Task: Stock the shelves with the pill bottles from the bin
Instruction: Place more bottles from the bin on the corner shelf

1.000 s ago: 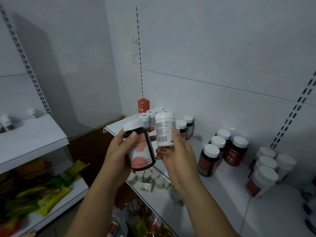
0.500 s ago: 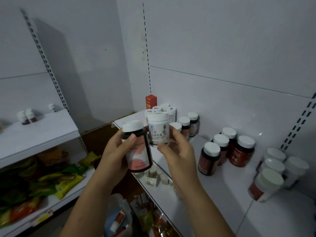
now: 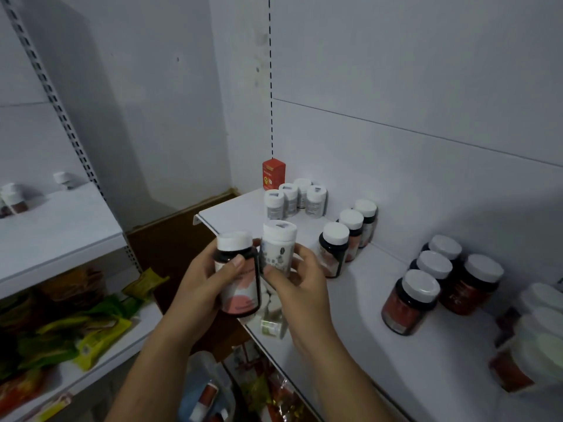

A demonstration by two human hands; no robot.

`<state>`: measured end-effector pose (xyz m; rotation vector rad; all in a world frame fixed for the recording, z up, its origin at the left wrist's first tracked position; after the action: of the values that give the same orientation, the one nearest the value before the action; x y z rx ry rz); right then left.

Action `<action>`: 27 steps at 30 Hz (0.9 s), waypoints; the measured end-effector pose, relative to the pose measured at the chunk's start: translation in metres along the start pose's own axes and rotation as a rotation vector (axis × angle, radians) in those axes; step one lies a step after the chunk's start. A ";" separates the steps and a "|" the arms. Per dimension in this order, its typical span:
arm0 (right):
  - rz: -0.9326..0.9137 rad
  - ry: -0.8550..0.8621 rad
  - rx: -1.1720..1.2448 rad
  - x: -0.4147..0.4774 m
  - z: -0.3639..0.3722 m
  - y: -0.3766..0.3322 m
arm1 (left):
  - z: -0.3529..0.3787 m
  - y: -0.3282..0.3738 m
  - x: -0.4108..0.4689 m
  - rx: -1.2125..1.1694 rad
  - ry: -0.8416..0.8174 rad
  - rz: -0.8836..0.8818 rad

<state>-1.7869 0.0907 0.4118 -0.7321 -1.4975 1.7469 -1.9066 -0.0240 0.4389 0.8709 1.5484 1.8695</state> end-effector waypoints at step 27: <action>0.043 0.759 -0.616 0.221 0.004 0.076 | -0.063 -0.049 0.158 0.046 -0.229 -0.016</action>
<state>-1.9313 0.2613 0.3436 -1.5331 -1.4389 0.8230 -2.0550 0.0660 0.4035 1.0499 1.4578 1.6636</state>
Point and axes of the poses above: each hand's wrist, its own x-axis towards the middle knuckle, its own z-axis out of the palm, y = z × x, the point moved 4 cm from there along x, towards the middle knuckle
